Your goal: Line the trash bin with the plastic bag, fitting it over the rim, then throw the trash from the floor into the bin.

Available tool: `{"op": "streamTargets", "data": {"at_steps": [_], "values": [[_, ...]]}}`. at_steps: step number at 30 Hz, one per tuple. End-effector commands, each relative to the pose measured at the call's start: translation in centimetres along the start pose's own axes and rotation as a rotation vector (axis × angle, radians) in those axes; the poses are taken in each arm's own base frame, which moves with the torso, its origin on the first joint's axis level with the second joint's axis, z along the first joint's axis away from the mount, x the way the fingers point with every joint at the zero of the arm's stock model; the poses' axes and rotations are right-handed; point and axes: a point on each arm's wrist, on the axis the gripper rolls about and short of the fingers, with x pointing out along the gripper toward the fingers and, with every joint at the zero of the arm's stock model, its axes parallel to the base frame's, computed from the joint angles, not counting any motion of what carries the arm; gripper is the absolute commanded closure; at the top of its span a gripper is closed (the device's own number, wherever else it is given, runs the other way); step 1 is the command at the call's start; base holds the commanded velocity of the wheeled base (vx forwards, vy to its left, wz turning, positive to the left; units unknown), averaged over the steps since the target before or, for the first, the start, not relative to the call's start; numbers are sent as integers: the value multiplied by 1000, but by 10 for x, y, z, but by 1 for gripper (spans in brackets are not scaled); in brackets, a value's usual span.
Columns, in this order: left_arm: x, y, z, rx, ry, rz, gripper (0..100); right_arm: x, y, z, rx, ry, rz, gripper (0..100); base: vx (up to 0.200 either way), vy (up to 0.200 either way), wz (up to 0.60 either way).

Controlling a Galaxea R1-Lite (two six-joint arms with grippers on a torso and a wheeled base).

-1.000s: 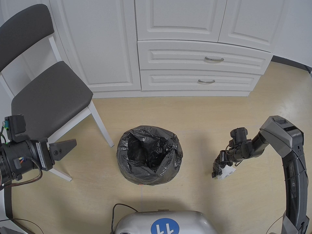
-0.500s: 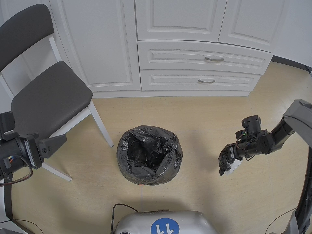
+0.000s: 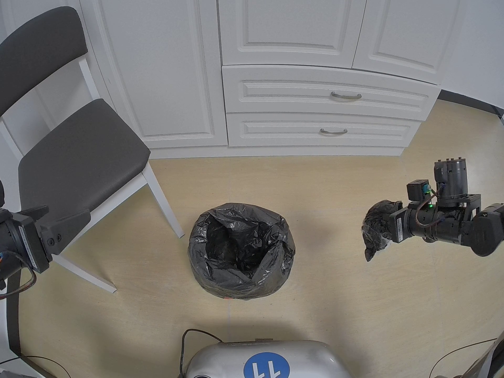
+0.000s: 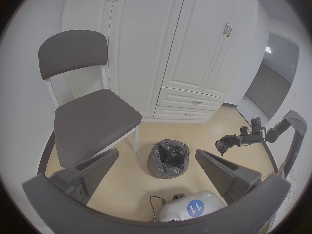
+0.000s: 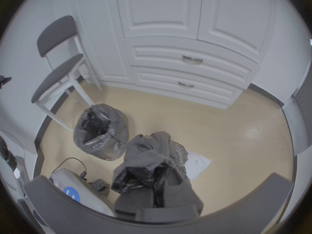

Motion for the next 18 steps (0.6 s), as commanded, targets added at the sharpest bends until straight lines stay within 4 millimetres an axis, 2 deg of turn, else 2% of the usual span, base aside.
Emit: {"op": "streamTargets", "data": {"at_steps": [1, 4, 9, 12, 13, 15, 18], "values": [[-3, 1, 0, 1, -10, -2, 0, -41, 16, 16, -27, -118, 41, 100, 0, 0, 0], [-2, 1, 0, 2, -6, 1, 0, -54, 38, 21, -25, -185, 121, 100, 0, 0, 0], [-2, 1, -1, 3, -6, 2, 0, -61, 77, 30, 46, -327, 251, 100, 0, 0, 0], [-4, 1, -1, 2, -11, 1, 0, -53, 106, 31, 110, -371, 297, 100, 0, 0, 0], [-4, 1, -1, 2, -11, 1, 0, -53, 106, 31, 110, -371, 297, 100, 0, 0, 0], [-4, 1, 0, 2, -14, 1, 0, -39, 136, 36, 204, -455, 335, 100, 0, 0, 0], [-4, 1, 1, 0, -19, 4, 0, -25, 158, 48, 283, -581, 363, 100, 0, 0, 0]]}}
